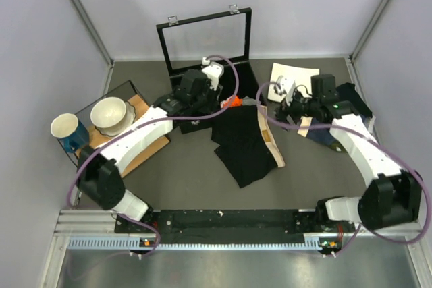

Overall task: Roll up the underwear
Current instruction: Flatten out the underwear at the center of the board, then fold the underwear at the center of the board.

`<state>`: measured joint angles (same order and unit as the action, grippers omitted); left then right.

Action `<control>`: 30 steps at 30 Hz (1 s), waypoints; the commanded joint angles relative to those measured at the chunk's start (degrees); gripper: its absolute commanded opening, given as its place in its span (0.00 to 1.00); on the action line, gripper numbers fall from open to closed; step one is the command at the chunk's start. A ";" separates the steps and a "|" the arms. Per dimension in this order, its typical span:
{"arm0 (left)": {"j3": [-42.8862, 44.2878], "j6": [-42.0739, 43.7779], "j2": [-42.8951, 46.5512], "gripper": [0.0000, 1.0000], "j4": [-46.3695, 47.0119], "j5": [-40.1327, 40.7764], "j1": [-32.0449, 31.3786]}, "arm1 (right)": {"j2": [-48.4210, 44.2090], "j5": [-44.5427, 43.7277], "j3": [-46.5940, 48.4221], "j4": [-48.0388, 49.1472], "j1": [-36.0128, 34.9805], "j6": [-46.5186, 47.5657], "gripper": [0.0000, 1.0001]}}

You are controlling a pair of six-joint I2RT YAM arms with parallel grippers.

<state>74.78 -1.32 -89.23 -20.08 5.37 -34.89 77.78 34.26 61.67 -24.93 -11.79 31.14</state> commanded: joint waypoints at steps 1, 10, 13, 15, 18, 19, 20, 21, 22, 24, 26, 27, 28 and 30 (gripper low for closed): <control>-1.03 0.35 11.17 0.52 -1.28 -2.35 0.53 | -8.95 9.94 -4.44 -22.32 -0.60 32.26 0.80; -28.18 -4.73 25.42 0.48 10.82 -18.04 -12.02 | -13.54 7.39 -24.05 -19.92 -0.60 58.60 0.82; -35.57 -11.49 24.29 0.48 18.89 -16.80 -16.16 | -11.87 7.75 -26.42 -14.04 -0.86 56.67 0.78; -37.25 -14.75 21.66 0.48 21.99 -15.74 -18.45 | -11.16 6.62 -27.83 -11.12 -1.48 55.09 0.77; -35.69 -15.99 16.40 0.50 25.43 -13.72 -21.44 | -10.37 5.12 -29.15 -7.07 -2.79 53.77 0.74; -34.89 -15.99 14.80 0.50 25.87 -13.19 -22.05 | -10.10 4.51 -29.41 -6.19 -3.15 53.42 0.73; -34.01 -15.91 13.13 0.50 25.79 -12.58 -22.75 | -9.58 3.45 -29.76 -4.62 -3.50 52.81 0.70; -32.18 -16.08 10.16 0.50 25.79 -12.22 -22.85 | -9.23 3.01 -29.85 -4.08 -4.37 52.54 0.68; -31.46 -16.25 8.74 0.50 25.79 -12.22 -23.02 | -8.96 2.66 -30.03 -3.73 -4.64 52.36 0.67; -29.71 -16.60 5.32 0.50 25.09 -11.35 -23.55 | -8.26 1.95 -30.29 -3.37 -5.08 52.19 0.61; -29.00 -17.30 3.55 0.50 24.21 -11.61 -23.90 | -8.26 1.25 -30.90 -2.94 -5.17 52.36 0.53; -28.82 -17.57 2.15 0.49 23.51 -11.78 -24.08 | -8.52 1.07 -31.08 -2.50 -5.17 52.36 0.51; -28.82 -18.44 1.61 0.48 23.24 -12.30 -24.25 | -8.52 0.90 -31.43 -2.49 -5.17 52.62 0.49; -29.08 -19.59 0.03 0.46 22.54 -13.53 -24.52 | -8.70 0.37 -32.05 -2.41 -5.17 53.24 0.45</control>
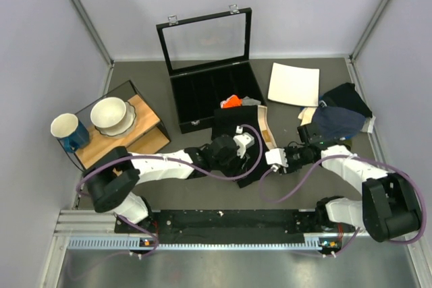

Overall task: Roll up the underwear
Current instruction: Fold the underwear at the center of the board.

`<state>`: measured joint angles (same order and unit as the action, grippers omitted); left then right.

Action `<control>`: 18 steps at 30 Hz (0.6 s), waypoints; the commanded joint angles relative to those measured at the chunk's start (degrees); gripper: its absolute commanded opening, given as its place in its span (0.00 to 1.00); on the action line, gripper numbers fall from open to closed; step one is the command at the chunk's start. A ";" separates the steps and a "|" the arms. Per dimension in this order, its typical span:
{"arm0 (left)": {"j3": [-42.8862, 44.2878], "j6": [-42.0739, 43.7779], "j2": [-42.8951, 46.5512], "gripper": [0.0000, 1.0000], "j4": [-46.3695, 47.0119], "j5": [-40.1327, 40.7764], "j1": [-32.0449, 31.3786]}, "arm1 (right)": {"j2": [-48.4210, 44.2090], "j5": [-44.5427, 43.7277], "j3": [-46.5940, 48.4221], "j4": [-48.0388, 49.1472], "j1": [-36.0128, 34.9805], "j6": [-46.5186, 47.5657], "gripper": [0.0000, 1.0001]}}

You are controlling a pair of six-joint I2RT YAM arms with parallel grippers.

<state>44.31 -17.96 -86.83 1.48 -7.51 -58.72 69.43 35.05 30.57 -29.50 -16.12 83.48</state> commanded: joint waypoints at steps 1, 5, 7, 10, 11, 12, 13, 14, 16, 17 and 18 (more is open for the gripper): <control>1.39 -3.92 -2.90 0.45 0.46 -1.10 -0.96 | -0.35 -0.59 -1.03 2.16 -0.76 0.98 0.41; 1.30 -6.65 -5.19 0.33 -1.21 -3.30 -1.31 | -0.79 -1.56 -1.30 1.73 -0.84 0.72 0.28; 1.04 -7.88 -5.19 0.30 -3.93 -4.61 -1.57 | -1.57 -1.65 -1.21 0.06 -0.84 0.80 0.19; 0.42 -9.20 -4.84 0.26 -5.51 -6.72 -1.75 | -3.41 -1.74 -0.86 -3.36 -0.84 2.56 0.11; 0.16 -9.38 -4.76 0.25 -5.78 -7.08 -1.92 | -3.94 -1.74 -0.77 -6.42 -0.84 3.61 0.10; -0.10 -9.73 -4.67 0.25 -5.96 -7.60 -2.01 | -4.47 -1.74 -0.69 -7.76 -1.02 4.23 0.09; -0.28 -10.17 -4.58 0.25 -6.04 -8.04 -2.54 | -5.17 -1.74 -0.68 -9.51 -1.19 4.58 0.07; -0.54 -10.34 -4.23 0.25 -6.48 -8.48 -2.80 | -6.40 -2.00 -0.68 -12.31 -1.63 5.54 0.06; -0.98 -10.87 -3.97 0.25 -6.75 -8.84 -3.68 | -7.81 -2.35 -1.38 -14.79 -2.42 6.69 0.05; -1.42 -11.22 -3.53 0.25 -6.92 -9.19 -4.03 | -8.77 -3.22 -1.65 -16.98 -3.03 6.87 0.05; -1.77 -11.57 -3.26 0.25 -6.92 -9.37 -4.73 | -9.31 -3.75 -2.00 -17.96 -4.61 6.87 0.04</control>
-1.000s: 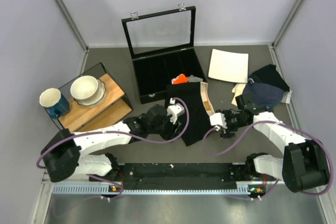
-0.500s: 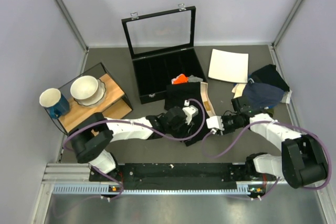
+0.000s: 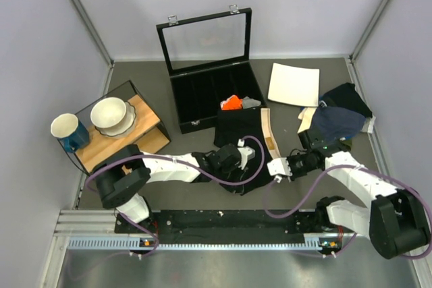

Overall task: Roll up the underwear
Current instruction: Fold the underwear at the center of the board.

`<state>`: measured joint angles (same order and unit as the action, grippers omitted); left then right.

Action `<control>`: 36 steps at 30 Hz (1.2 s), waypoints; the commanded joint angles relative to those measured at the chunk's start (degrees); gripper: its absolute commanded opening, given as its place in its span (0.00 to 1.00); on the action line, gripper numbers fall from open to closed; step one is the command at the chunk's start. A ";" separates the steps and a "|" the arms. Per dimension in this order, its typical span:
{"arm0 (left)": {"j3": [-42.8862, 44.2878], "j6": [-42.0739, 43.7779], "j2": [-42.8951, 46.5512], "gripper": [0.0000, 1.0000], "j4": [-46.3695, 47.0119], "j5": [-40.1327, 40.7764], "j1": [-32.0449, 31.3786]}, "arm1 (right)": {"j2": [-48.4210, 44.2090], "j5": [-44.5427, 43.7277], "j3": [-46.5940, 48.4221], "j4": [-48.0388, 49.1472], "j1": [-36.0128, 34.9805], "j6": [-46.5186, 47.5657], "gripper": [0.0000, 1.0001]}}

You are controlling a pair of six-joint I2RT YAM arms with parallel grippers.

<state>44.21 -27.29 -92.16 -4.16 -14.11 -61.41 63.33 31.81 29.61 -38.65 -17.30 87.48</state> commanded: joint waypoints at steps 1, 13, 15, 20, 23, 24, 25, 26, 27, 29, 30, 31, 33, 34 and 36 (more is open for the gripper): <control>-2.28 -2.68 2.51 0.25 -1.29 -2.85 -2.48 | -3.74 -1.39 -1.82 -9.50 -3.96 2.87 0.04; -4.14 -0.85 26.66 0.40 -11.45 17.83 -6.27 | -13.22 -4.83 -3.06 -21.81 -5.02 3.58 0.14; -2.90 2.22 31.24 0.57 -13.67 21.65 -4.79 | -13.58 -4.74 -2.89 -22.25 -5.11 2.70 0.19; 2.46 13.12 35.12 0.90 -17.54 19.60 3.73 | -14.11 -1.94 1.94 -22.87 -4.59 -4.68 0.45; 3.78 16.47 33.29 0.90 -17.63 9.24 13.57 | -11.41 3.06 7.29 -22.70 -3.45 -7.23 0.54; 4.04 17.96 32.40 0.90 -17.55 7.71 16.90 | -10.08 4.73 8.87 -22.26 -2.22 -7.85 0.57; 4.74 18.67 31.44 0.89 -17.37 6.74 18.15 | -8.15 7.97 12.20 -21.56 -1.69 -10.29 0.58; 5.18 19.11 29.25 0.89 -17.02 6.12 19.12 | -6.31 9.39 13.88 -20.51 -1.16 -12.05 0.58; 5.62 19.46 27.93 0.89 -15.97 4.89 20.18 | -1.94 10.54 15.73 -17.89 -0.55 -13.90 0.58; 6.51 19.12 23.90 0.87 -14.39 4.36 20.71 | 2.22 12.22 20.57 -14.19 -0.45 -21.88 0.57; 6.86 18.59 22.39 0.85 -13.16 4.09 20.80 | 6.41 12.13 21.97 -8.86 -0.45 -25.40 0.57; 7.73 18.07 20.81 0.84 -12.89 4.00 20.89 | 8.37 10.91 24.51 -6.46 -0.45 -32.65 0.56; 8.44 15.09 16.24 0.80 -12.45 5.40 20.89 | 12.67 8.28 27.07 -1.45 -0.37 -39.72 0.52; 8.18 13.85 13.87 0.78 -11.32 5.93 20.89 | 16.78 6.26 29.52 0.92 -0.19 -44.37 0.50; 6.95 10.52 12.19 0.76 -9.47 6.81 20.89 | 20.06 3.97 31.99 2.70 -0.02 -48.18 0.46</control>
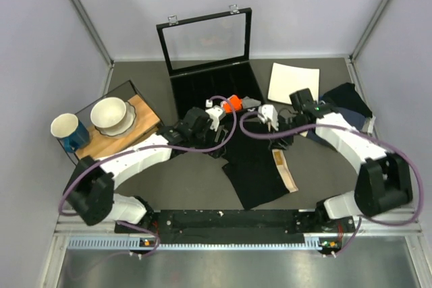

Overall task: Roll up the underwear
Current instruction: Fold the underwear at the center of the board.

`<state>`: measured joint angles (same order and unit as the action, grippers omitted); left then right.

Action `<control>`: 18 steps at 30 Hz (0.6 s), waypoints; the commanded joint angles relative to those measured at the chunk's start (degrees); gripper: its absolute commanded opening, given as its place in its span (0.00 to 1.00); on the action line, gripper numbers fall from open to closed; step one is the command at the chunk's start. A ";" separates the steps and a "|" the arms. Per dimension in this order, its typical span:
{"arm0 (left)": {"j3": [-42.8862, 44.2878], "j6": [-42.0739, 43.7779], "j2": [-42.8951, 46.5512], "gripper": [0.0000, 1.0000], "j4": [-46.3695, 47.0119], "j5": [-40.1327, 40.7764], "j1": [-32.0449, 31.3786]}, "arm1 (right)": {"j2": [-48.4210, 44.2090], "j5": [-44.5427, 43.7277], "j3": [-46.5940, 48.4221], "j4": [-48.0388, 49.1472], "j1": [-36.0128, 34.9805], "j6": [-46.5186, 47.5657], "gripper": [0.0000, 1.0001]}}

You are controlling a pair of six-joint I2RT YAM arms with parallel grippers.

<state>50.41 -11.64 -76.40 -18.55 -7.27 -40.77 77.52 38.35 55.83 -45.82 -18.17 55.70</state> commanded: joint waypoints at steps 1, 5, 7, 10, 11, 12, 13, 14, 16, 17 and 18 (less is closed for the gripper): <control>-0.74 -6.19 -4.62 0.76 7.10 0.93 0.34 | 8.42 -4.58 6.13 11.44 0.95 -19.20 0.45; -3.65 -10.24 -6.47 0.75 11.50 0.68 0.26 | 12.03 -5.74 6.39 14.18 1.65 -23.53 0.44; -3.74 -11.21 -8.14 0.71 12.04 -0.20 0.34 | 12.31 -4.52 5.26 14.71 1.65 -24.23 0.43; -4.00 -13.05 -9.90 0.68 12.39 -0.20 0.34 | 11.08 -4.07 2.45 15.23 1.65 -23.54 0.43; -4.27 -13.58 -10.34 0.67 13.52 -0.81 0.34 | 10.21 -4.16 1.83 15.59 1.65 -23.19 0.43; -4.53 -14.37 -10.78 0.66 14.06 -1.34 0.34 | 9.85 -4.25 0.87 15.59 1.65 -22.75 0.43; -4.53 -14.72 -11.74 0.64 14.06 -1.69 0.34 | 9.67 -4.42 0.42 15.59 1.74 -22.13 0.43; -4.45 -15.16 -12.36 0.63 14.24 -1.96 0.26 | 9.58 -4.68 0.16 15.59 1.65 -21.78 0.43; -4.36 -16.13 -13.68 0.62 14.59 -2.75 0.34 | 9.32 -5.56 -0.46 15.41 1.65 -21.08 0.42; -4.36 -16.40 -14.03 0.60 14.76 -2.84 0.34 | 9.32 -5.74 -0.64 15.50 1.65 -20.90 0.42; -4.27 -16.83 -14.39 0.59 15.11 -3.10 0.26 | 9.23 -5.91 -0.90 15.50 1.65 -20.72 0.42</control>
<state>46.30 -25.63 -89.47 -7.27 -8.49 -40.62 89.52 32.99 55.46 -32.21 -16.71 34.39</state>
